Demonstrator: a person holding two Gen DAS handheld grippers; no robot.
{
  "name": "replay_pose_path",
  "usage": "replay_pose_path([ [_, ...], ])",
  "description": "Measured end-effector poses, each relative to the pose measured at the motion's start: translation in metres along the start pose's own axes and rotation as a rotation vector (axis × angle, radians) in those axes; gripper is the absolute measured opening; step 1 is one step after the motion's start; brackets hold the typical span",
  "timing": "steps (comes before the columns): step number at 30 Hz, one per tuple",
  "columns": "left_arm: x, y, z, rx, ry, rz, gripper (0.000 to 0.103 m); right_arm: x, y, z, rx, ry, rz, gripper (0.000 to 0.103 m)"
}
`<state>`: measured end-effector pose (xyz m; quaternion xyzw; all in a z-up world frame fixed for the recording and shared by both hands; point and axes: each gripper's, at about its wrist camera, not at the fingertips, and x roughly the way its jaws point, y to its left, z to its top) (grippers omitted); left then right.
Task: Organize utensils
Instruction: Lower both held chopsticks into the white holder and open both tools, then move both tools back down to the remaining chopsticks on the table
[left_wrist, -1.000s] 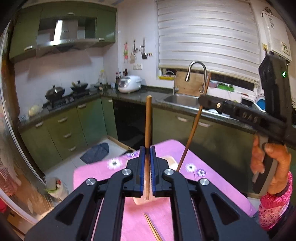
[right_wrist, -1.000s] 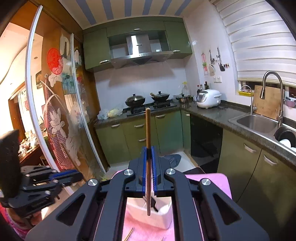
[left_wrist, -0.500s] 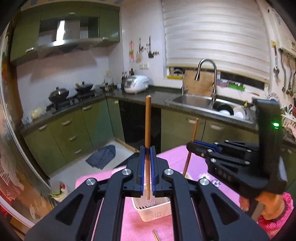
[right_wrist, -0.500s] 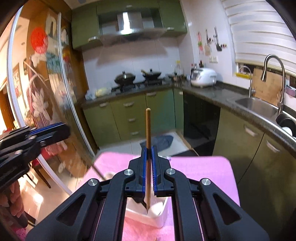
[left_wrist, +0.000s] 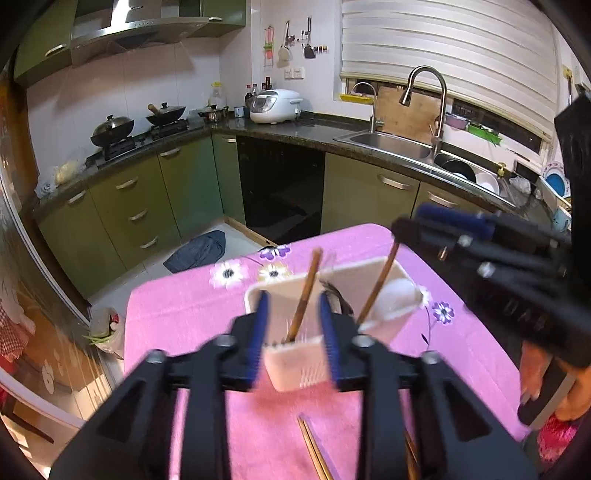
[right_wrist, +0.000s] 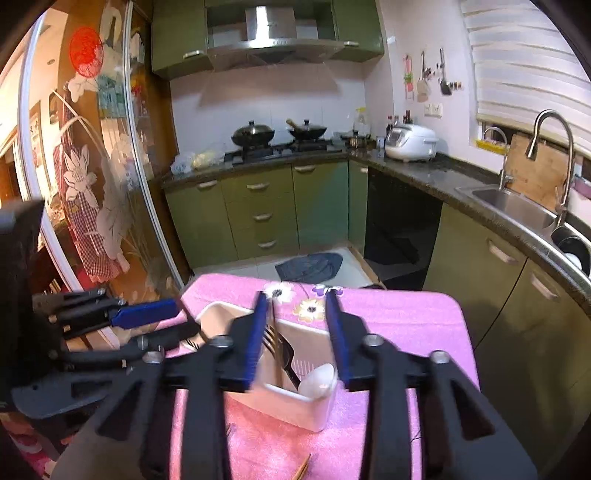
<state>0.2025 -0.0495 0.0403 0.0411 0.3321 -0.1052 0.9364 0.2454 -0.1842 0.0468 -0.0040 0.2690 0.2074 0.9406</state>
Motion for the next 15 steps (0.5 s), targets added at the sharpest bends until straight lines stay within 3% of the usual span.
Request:
replay_pose_path([
  [5,-0.021,-0.006,-0.035,0.014,0.026,-0.004,0.048,-0.049,0.0,-0.015,0.005,-0.046,-0.011,0.04],
  [7,-0.018,-0.01,-0.063,0.005,0.083,-0.011,0.048,-0.066,0.001,-0.036,0.006,-0.032,-0.023,0.049],
  [12,0.014,-0.011,-0.136,-0.017,0.249,0.044,0.039,-0.084,-0.004,-0.1,0.033,0.033,-0.039,0.049],
  [15,0.029,-0.008,-0.16,-0.033,0.288,0.1,0.036,-0.086,-0.018,-0.137,0.11,0.084,-0.02,0.049],
])
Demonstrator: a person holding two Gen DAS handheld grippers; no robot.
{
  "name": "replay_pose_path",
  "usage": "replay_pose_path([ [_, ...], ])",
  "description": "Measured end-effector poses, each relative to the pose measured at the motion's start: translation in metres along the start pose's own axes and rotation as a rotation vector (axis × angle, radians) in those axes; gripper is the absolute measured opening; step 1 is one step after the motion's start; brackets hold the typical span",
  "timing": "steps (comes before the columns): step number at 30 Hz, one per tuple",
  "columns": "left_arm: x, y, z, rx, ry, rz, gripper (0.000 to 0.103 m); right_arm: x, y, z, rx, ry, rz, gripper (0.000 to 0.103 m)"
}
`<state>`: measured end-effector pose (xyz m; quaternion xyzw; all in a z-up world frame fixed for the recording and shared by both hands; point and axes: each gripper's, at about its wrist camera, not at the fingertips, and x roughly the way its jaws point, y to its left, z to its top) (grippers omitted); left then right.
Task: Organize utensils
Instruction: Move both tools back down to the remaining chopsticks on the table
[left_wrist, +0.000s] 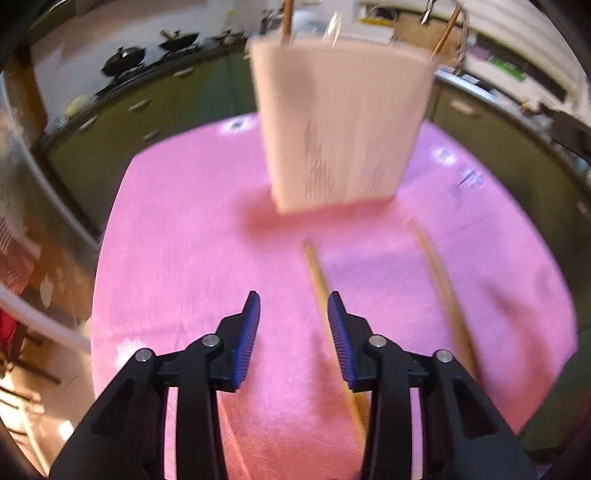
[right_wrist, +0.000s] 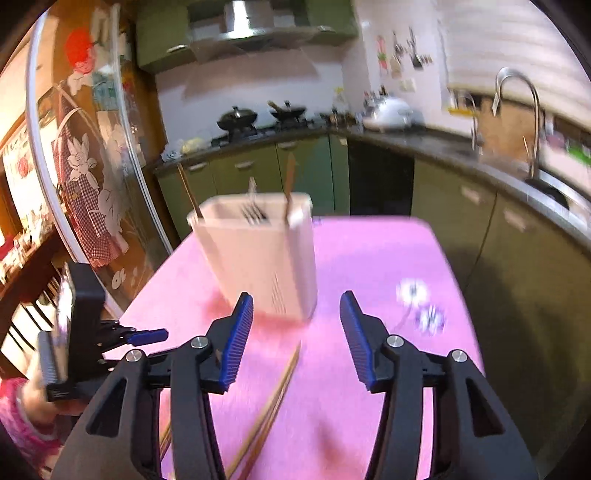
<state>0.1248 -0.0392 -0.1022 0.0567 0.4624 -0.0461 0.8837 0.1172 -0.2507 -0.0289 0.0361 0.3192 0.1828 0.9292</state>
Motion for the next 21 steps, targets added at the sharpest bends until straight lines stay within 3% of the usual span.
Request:
replay_pose_path([
  [6,0.018,0.003,-0.013,-0.063,0.037,-0.024,0.036,0.005,-0.032,-0.031,0.11,0.045,0.0,0.049],
  [17,0.014,-0.008,-0.015,-0.056,0.038,-0.058,0.034,0.012,-0.036,-0.023,0.143,0.056,0.011,0.051],
  [21,0.017,-0.01,-0.016,-0.044,0.039,-0.039,0.034,0.017,-0.03,-0.024,0.138,0.069,0.015,0.051],
])
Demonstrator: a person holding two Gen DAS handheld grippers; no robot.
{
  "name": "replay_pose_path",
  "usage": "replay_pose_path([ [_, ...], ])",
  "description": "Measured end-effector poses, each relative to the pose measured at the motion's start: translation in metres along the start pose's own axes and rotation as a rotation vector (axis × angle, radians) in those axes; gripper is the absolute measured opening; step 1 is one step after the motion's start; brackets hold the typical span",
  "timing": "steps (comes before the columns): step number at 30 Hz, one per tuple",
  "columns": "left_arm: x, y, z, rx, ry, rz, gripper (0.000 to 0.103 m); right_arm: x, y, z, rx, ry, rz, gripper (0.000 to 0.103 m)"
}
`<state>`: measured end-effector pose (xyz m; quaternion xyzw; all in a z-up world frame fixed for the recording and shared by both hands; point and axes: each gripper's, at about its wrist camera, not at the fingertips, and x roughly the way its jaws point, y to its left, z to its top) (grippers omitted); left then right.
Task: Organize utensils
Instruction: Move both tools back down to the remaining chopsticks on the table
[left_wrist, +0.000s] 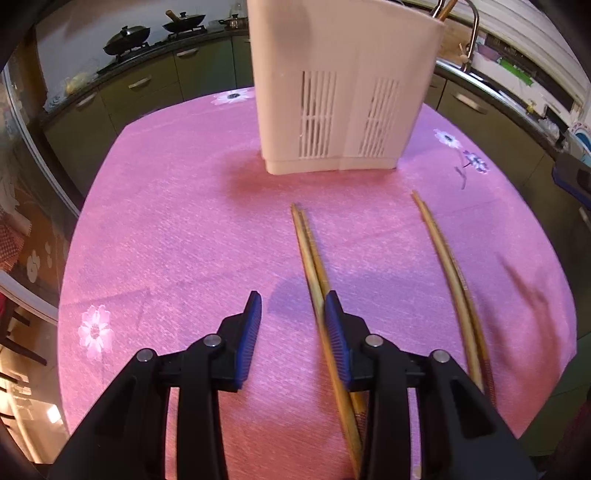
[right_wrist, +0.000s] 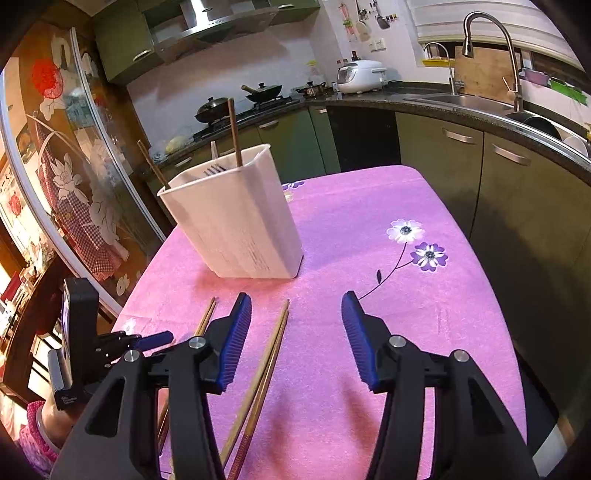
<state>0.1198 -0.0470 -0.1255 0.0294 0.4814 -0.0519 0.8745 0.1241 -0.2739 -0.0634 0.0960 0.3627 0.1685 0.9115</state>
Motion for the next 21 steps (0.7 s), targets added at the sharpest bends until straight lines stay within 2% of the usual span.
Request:
replay_pose_path([
  [2,0.004,0.002,-0.001,-0.006,0.021,-0.013,0.037,0.004,0.004,-0.003,-0.006,0.01,-0.001,0.051],
  [7,0.006,-0.002,0.0,0.025,0.015,-0.004,0.037,0.019,0.017,-0.025,-0.026,0.057,-0.022,0.051],
  [9,0.005,0.0,-0.001,0.026,0.013,-0.011,0.037,0.028,0.024,-0.039,-0.061,0.08,-0.072,0.051],
  [11,0.005,0.0,-0.002,0.039,0.007,-0.014,0.037,0.042,0.027,-0.053,-0.087,0.132,-0.115,0.05],
  [13,0.005,0.001,-0.002,0.042,0.005,-0.021,0.037,0.054,0.027,-0.062,-0.073,0.168,-0.101,0.049],
  [16,0.005,0.002,-0.003,0.053,0.001,-0.023,0.037,0.064,0.033,-0.064,-0.099,0.169,-0.134,0.049],
  [21,0.004,0.004,-0.005,0.057,-0.002,-0.033,0.038,0.081,0.037,-0.066,-0.128,0.22,-0.192,0.047],
])
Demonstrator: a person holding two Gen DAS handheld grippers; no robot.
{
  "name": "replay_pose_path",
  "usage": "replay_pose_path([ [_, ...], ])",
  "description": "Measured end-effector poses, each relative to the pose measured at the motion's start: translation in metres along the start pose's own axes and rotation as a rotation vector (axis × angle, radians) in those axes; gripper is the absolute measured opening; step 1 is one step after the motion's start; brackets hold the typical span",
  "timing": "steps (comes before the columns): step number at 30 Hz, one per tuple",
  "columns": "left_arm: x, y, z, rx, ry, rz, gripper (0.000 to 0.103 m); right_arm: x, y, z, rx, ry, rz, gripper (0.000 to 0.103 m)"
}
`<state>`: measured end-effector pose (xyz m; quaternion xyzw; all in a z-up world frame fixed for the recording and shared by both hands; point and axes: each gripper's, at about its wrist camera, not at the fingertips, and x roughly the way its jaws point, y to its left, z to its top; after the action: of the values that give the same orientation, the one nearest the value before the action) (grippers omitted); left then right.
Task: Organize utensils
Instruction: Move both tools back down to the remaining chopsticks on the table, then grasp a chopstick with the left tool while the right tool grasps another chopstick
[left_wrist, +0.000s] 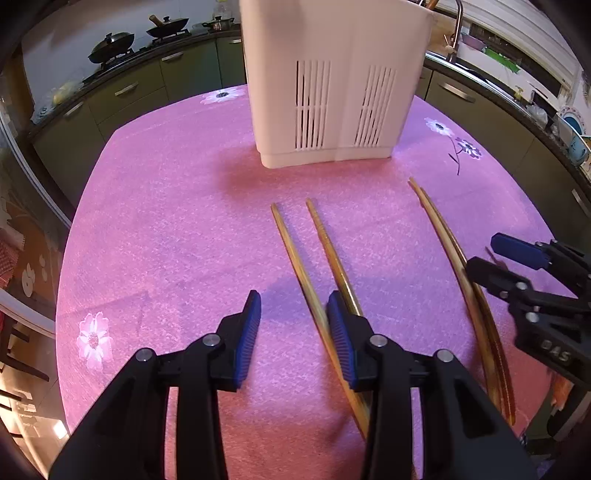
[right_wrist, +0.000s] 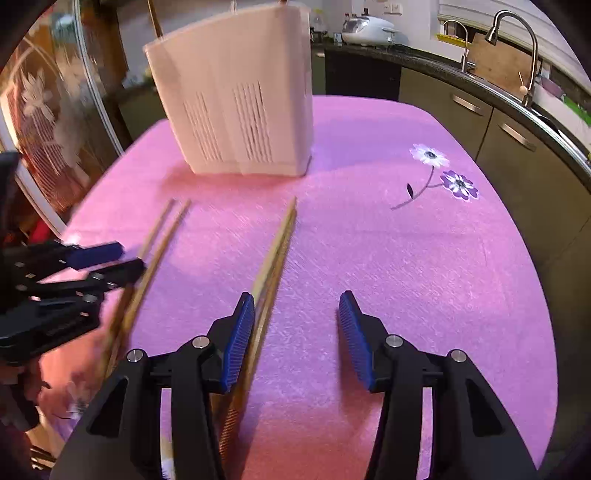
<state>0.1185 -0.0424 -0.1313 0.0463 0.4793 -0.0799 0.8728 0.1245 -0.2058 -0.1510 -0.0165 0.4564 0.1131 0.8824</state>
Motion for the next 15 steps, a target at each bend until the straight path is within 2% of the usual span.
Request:
replay_pose_path([
  [2,0.0,0.001,0.0,-0.003,0.0,-0.006,0.038,0.002,-0.005,-0.001,0.016,0.01,-0.012,0.045],
  [4,0.0,0.002,0.001,-0.011,0.0,-0.011,0.038,0.003,-0.009,-0.001,0.022,0.012,-0.026,0.038],
  [10,0.006,-0.004,0.007,-0.009,-0.007,0.003,0.044,0.016,0.006,0.016,-0.029,0.025,-0.049,0.034],
  [12,0.007,-0.006,0.009,-0.01,-0.002,0.006,0.044,0.021,0.006,0.022,-0.032,0.032,-0.034,0.03],
  [13,0.008,-0.007,0.009,-0.009,-0.001,0.006,0.043,0.021,0.007,0.024,-0.037,0.038,-0.025,0.023],
  [14,0.008,-0.008,0.01,0.0,0.0,-0.005,0.035,0.022,0.007,0.025,-0.042,0.048,-0.007,0.016],
  [15,0.008,-0.009,0.01,0.005,0.0,-0.011,0.02,0.022,0.006,0.026,-0.041,0.061,0.013,0.008],
])
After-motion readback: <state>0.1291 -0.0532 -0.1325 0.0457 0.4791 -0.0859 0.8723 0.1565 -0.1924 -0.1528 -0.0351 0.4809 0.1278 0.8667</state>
